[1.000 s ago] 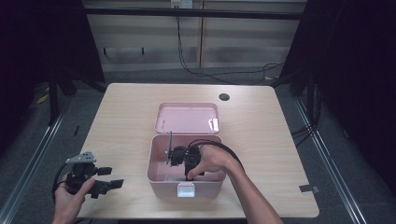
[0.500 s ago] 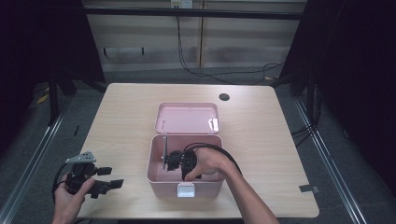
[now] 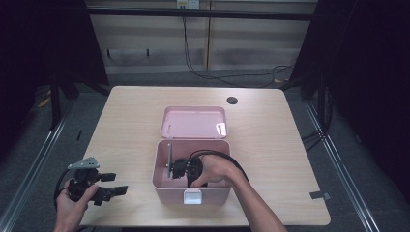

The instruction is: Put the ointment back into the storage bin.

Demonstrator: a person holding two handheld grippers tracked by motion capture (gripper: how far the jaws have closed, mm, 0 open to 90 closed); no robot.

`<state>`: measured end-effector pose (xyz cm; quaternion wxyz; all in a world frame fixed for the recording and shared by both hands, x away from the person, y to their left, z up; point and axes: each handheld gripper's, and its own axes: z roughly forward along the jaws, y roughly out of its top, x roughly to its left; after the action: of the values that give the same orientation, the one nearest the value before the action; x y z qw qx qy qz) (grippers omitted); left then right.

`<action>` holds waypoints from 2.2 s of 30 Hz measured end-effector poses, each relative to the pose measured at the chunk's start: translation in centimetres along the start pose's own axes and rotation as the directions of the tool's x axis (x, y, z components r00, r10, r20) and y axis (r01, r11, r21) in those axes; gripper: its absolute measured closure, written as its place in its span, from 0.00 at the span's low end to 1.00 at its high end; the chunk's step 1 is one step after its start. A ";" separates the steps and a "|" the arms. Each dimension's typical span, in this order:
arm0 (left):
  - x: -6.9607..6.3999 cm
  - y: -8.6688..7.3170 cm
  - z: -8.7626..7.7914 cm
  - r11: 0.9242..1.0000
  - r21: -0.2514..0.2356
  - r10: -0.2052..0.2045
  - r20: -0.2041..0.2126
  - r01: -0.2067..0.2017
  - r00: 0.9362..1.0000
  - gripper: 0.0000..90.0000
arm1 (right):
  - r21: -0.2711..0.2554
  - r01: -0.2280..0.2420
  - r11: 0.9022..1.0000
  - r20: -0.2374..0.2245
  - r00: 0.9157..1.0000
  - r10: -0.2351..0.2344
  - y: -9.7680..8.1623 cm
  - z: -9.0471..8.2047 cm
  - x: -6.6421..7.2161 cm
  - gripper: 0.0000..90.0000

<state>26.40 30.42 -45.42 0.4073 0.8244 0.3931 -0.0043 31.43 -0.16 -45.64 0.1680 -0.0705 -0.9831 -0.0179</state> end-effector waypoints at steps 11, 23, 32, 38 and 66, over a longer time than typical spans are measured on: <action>0.0 0.0 0.0 1.000 0.002 -0.004 0.001 0.004 1.000 0.21 | -0.012 -0.012 1.000 -0.015 1.000 0.012 -0.1 -0.4 -0.1 0.78; 0.0 0.0 0.0 1.000 0.002 -0.004 0.001 0.004 1.000 0.21 | -0.033 -0.016 0.999 0.002 1.000 0.016 -0.2 -1.2 0.2 0.75; 0.0 0.0 0.0 1.000 0.000 -0.002 0.001 0.002 1.000 0.21 | -0.066 -0.037 0.997 0.009 0.999 0.038 -0.4 -1.9 0.5 0.71; 0.0 0.0 0.0 1.000 0.001 -0.001 0.000 0.001 1.000 0.21 | -0.098 -0.047 0.994 0.029 0.998 0.050 -0.9 -3.1 0.9 0.70; 0.0 0.0 0.0 1.000 0.003 -0.003 0.000 0.003 1.000 0.21 | -0.183 -0.096 0.978 0.074 0.991 0.111 -4.0 -6.7 1.8 0.69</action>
<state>26.39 30.39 -45.42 0.4060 0.8243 0.3944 -0.0058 31.37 -4.24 -38.76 0.1202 -0.1371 -0.9787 -0.0942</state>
